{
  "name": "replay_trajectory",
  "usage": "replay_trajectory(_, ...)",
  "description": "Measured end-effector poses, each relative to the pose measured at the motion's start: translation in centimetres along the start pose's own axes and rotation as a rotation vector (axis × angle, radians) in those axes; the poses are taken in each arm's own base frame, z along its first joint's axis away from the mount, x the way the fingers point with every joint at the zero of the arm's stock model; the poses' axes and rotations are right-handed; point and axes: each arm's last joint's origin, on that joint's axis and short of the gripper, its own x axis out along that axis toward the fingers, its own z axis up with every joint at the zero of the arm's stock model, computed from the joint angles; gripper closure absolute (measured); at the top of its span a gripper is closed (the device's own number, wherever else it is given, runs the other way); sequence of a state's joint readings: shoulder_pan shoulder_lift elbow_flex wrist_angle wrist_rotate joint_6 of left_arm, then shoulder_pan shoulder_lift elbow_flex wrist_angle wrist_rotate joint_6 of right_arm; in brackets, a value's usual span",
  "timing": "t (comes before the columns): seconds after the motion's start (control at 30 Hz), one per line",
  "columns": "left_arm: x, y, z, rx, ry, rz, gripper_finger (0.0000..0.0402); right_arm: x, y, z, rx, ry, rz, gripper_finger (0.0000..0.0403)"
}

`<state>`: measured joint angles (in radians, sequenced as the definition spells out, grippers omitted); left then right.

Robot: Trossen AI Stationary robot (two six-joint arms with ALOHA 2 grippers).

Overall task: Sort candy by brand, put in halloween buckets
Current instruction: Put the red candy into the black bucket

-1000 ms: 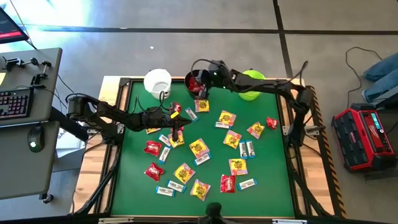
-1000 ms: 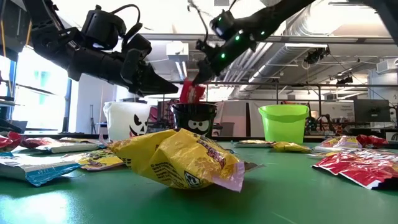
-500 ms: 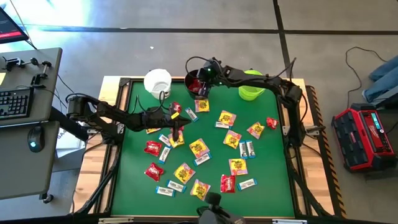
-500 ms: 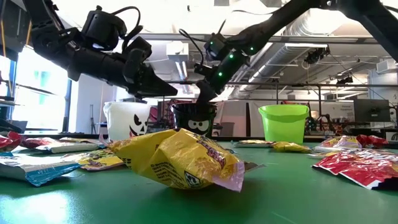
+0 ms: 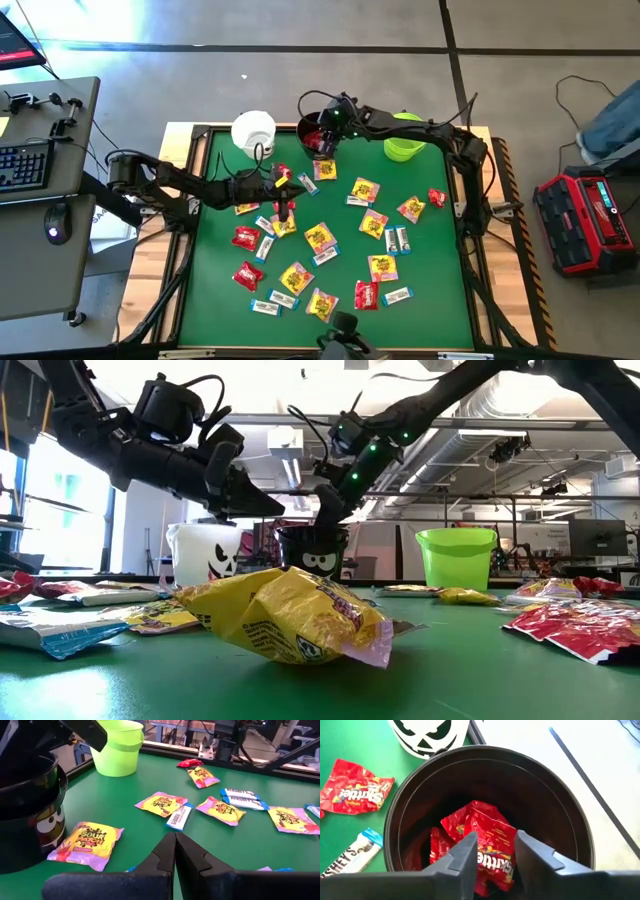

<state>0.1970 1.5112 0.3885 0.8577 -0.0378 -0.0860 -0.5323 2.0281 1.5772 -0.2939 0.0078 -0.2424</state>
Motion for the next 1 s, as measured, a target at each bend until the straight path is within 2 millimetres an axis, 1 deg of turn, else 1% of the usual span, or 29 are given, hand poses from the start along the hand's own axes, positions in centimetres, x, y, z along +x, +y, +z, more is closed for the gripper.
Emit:
replay_trajectory(0.1, 0.0, 0.0, 0.0, -0.003, 0.000, -0.006, 0.0401, -0.8, 0.3, 0.4, -0.003, -0.010, 0.001, 0.0277)
replay_trajectory(0.17, -0.1, 0.0, 0.2, -0.001, -0.004, -0.008, 0.0401, -2.0, 0.5, 1.2, -0.006, -0.040, 0.003, 0.0295)
replay_trajectory(0.23, -0.3, -0.1, 0.6, 0.009, -0.019, -0.025, 0.0401, -3.2, 0.9, 2.0, -0.014, -0.077, 0.006, 0.0331)
replay_trajectory(0.3, -0.7, 0.0, 1.1, 0.015, -0.035, -0.049, 0.0401, -4.0, 1.2, 2.5, -0.024, -0.105, 0.010, 0.0378)
replay_trajectory(0.33, -0.8, 0.0, 1.4, 0.015, -0.037, -0.055, 0.0401, -4.2, 1.3, 2.7, -0.027, -0.124, 0.018, 0.0390)
replay_trajectory(0.47, -1.8, 0.1, 2.3, 0.042, -0.027, -0.061, 0.0401, -3.8, 2.8, 2.6, -0.044, -0.179, 0.044, 0.0397)
replay_trajectory(0.57, -2.7, 0.1, 2.9, 0.050, -0.015, -0.061, 0.0401, -3.1, 4.5, 2.0, -0.053, -0.237, 0.064, 0.0400)
replay_trajectory(0.67, -3.6, 0.0, 3.4, 0.052, -0.003, -0.070, 0.0401, -2.9, 6.5, 0.8, -0.054, -0.306, 0.085, 0.0402)
replay_trajectory(0.8, -4.9, -0.1, 3.7, 0.050, 0.044, -0.107, 0.0401, -4.8, 8.3, -0.9, -0.020, -0.404, 0.080, 0.0402)
replay_trajectory(0.9, -5.8, -0.4, 3.6, 0.039, 0.099, -0.147, 0.0401, -6.4, 9.5, -3.2, 0.014, -0.418, 0.081, 0.0403)
replay_trajectory(1.0, -6.6, -0.9, 3.2, 0.020, 0.168, -0.201, 0.0401, -8.4, 10.8, -5.2, 0.022, -0.423, 0.042, 0.0403)
